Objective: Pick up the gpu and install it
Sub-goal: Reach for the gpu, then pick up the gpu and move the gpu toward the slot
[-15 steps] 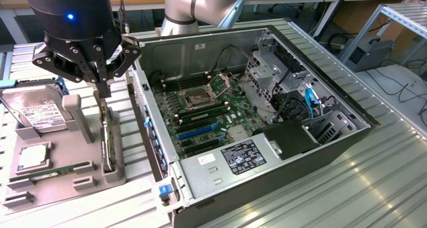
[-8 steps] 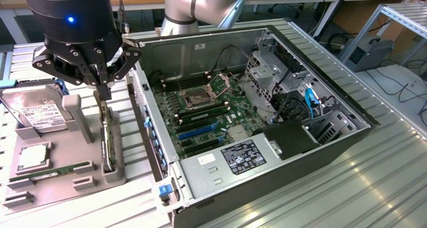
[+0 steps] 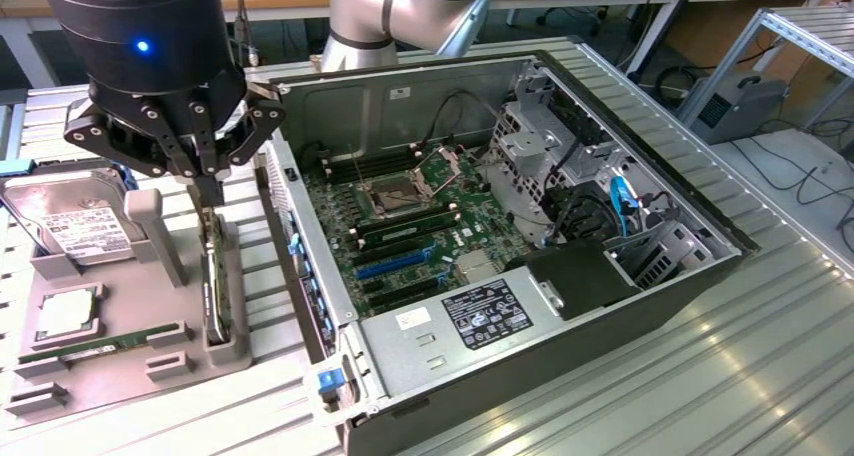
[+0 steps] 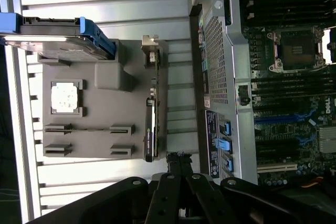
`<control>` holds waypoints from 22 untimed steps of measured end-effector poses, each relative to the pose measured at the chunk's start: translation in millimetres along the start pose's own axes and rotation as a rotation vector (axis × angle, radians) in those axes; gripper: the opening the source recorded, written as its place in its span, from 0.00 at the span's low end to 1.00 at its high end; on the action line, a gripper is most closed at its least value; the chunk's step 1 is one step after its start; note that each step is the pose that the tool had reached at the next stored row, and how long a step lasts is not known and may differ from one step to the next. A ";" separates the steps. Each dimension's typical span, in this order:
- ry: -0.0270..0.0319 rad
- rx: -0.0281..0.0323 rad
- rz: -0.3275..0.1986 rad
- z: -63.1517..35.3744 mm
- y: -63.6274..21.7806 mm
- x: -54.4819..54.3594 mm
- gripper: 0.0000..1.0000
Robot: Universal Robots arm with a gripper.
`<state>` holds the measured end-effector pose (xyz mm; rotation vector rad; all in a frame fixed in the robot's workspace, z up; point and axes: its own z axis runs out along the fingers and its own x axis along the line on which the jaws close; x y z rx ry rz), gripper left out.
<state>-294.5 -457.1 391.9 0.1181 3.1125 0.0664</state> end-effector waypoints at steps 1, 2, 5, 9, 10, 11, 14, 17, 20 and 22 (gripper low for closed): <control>0.0000 0.0000 0.000 0.0 0.0 0.0 0.11; 0.0001 0.0001 0.000 -0.1 -0.1 0.0 0.11; 0.0000 0.0001 0.000 0.0 -0.1 0.0 0.11; 0.0000 0.0000 0.000 0.0 -0.1 0.0 0.24; 0.0001 0.0000 0.000 0.0 -0.1 0.0 0.48; 0.0000 0.0000 0.000 1.5 -0.2 0.1 0.48; 0.0001 0.0001 0.000 12.6 -0.7 0.7 0.48; 0.0000 0.0000 0.000 18.2 -0.9 0.9 0.48; 0.0000 0.0001 0.000 20.9 -1.0 1.0 0.48; 0.0001 0.0001 0.000 22.3 -1.1 1.0 0.48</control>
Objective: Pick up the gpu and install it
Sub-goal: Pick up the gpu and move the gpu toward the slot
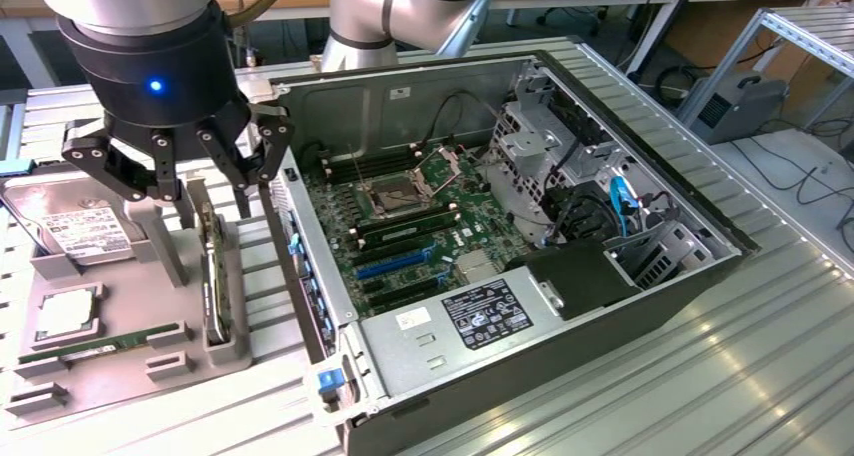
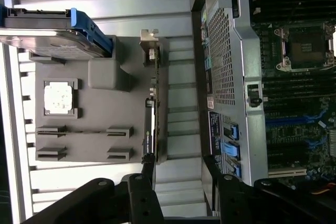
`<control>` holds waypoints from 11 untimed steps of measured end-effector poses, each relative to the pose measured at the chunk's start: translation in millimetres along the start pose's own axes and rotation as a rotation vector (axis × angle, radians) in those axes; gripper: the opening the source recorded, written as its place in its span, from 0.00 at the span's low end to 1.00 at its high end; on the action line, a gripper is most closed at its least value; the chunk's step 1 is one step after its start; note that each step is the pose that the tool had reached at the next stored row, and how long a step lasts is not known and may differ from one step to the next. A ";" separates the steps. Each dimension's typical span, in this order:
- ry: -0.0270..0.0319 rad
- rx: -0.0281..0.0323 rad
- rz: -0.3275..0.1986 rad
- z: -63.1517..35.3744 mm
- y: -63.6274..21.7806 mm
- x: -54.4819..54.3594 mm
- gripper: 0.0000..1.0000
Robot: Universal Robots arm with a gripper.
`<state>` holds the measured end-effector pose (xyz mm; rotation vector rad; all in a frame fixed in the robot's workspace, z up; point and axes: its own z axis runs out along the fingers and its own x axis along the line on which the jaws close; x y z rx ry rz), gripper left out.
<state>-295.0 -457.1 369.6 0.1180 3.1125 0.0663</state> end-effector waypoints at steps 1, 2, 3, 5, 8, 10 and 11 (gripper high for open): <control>-0.0001 0.0000 0.000 0.8 0.0 0.0 0.48; 0.0000 0.0000 0.000 1.4 -0.1 0.0 0.48; 0.0000 0.0000 0.000 1.9 -0.1 0.0 0.48; -0.0001 0.0000 0.000 2.8 -0.1 0.1 0.48; 0.0000 0.0000 0.000 4.4 -0.2 0.1 0.48; 0.0000 0.0000 0.000 5.4 -0.2 0.1 0.48; 0.0000 0.0000 0.000 5.9 -0.3 0.1 0.48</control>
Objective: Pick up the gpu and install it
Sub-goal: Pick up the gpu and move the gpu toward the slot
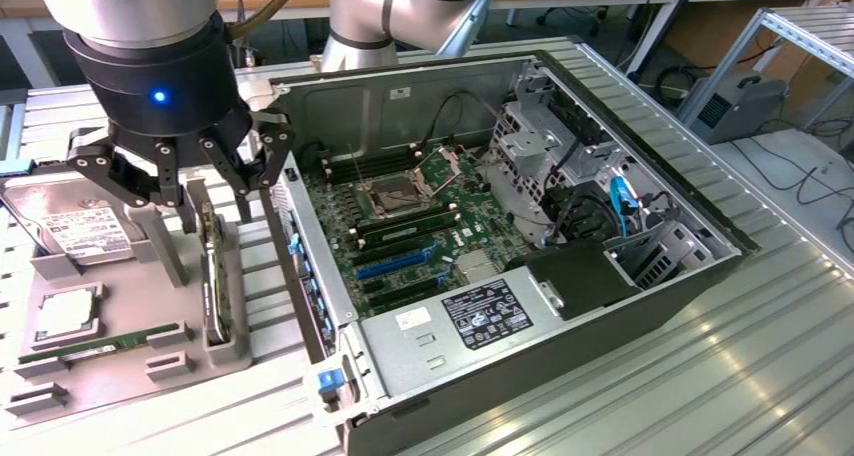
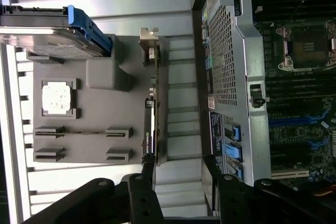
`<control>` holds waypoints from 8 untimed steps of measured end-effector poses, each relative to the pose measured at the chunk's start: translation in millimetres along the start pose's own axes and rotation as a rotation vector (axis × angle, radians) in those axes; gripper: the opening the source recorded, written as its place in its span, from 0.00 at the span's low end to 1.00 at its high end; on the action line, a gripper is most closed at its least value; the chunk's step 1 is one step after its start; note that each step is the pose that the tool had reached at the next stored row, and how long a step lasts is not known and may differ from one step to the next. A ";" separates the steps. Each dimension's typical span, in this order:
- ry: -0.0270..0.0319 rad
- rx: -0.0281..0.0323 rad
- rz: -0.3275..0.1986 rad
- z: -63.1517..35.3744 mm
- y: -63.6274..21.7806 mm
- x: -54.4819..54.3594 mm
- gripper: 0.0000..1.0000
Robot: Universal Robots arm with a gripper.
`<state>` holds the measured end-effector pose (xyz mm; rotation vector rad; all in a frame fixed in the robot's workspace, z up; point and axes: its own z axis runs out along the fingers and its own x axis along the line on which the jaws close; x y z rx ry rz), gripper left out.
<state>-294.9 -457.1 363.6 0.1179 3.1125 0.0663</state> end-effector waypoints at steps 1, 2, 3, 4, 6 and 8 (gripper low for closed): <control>0.0000 0.0000 0.000 0.4 0.0 0.0 0.48; 0.0000 0.0000 0.000 0.9 0.0 0.0 0.48; 0.0000 0.0000 0.000 1.3 -0.1 0.0 0.48; 0.0000 0.0000 0.000 1.7 -0.1 0.0 0.48; 0.0000 0.0000 0.000 2.7 -0.1 0.1 0.48; 0.0000 0.0000 0.000 3.8 -0.2 0.1 0.48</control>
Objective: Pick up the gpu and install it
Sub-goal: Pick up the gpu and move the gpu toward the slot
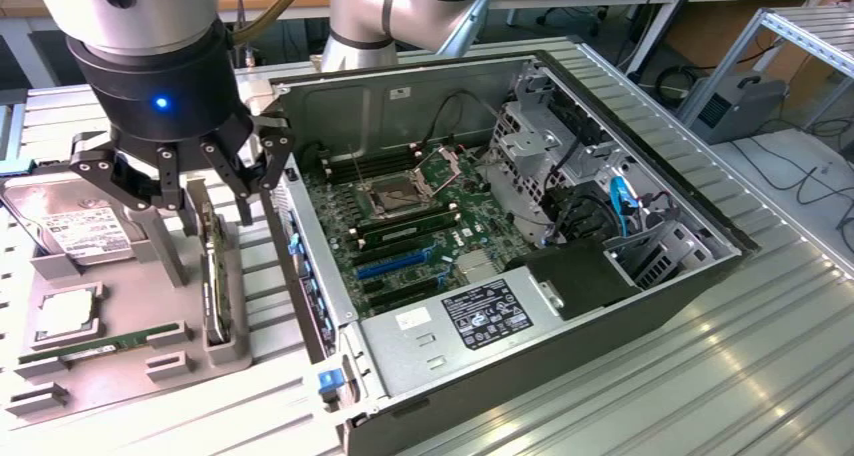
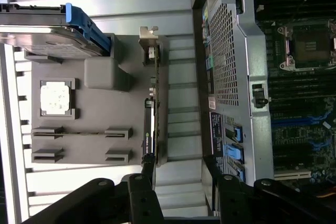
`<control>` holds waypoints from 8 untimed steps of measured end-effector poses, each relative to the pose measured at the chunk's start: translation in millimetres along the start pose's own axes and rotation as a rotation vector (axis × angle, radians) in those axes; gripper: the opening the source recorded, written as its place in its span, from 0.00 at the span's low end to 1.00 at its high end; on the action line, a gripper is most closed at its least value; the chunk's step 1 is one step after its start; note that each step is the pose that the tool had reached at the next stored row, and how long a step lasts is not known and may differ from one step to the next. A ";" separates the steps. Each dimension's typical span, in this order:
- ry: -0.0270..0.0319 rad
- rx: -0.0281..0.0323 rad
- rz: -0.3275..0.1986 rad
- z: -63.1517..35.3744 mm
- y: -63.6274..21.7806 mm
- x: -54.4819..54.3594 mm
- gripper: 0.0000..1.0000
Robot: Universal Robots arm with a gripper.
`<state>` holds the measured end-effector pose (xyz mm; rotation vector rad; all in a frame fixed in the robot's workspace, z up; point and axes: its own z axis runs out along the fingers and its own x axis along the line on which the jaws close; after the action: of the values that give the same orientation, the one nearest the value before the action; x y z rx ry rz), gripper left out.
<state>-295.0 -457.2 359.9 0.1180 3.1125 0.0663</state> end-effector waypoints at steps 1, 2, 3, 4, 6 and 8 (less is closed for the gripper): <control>0.0000 0.0000 0.000 0.9 0.0 0.0 0.48; 0.0000 0.0000 0.000 1.3 0.0 0.0 0.48; 0.0000 0.0000 0.000 1.8 -0.1 0.0 0.48; 0.0000 -0.0001 0.000 2.4 -0.1 0.1 0.48; 0.0000 0.0000 0.000 3.5 -0.1 0.1 0.48; 0.0000 0.0000 0.000 4.4 -0.2 0.1 0.48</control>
<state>-294.9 -457.1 355.5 0.1179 3.1125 0.0663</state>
